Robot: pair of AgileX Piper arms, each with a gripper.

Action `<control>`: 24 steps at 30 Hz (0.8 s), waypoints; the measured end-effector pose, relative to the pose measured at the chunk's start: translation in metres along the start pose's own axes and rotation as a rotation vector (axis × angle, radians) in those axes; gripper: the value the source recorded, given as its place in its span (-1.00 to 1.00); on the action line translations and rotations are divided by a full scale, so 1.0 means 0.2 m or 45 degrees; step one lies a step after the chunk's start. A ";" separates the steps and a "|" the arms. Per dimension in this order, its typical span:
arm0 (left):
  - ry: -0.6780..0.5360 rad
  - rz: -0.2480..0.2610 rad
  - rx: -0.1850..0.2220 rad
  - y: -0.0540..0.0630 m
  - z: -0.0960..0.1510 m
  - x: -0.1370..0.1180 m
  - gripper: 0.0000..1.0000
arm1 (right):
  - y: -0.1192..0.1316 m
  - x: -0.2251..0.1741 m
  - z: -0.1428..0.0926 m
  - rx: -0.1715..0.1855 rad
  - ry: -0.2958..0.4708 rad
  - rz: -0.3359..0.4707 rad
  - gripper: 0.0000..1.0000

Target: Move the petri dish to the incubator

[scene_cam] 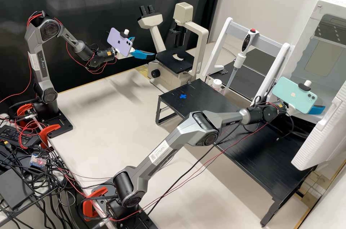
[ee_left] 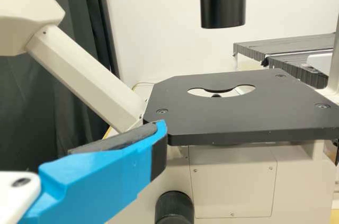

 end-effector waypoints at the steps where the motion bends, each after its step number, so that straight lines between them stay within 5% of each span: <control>1: 0.000 0.000 0.000 0.00 0.00 0.00 1.00 | -0.01 -0.01 0.00 0.007 0.016 -0.006 1.00; 12: 0.000 0.000 0.000 0.00 0.00 0.00 1.00 | -0.02 -0.17 0.05 0.046 0.099 -0.010 1.00; 17: 0.000 0.000 0.000 0.00 0.00 0.00 1.00 | 0.01 -0.30 0.13 0.098 0.091 0.025 1.00; 24: 0.000 0.000 0.000 0.00 0.00 0.00 1.00 | 0.05 -0.52 0.20 0.075 0.116 0.092 1.00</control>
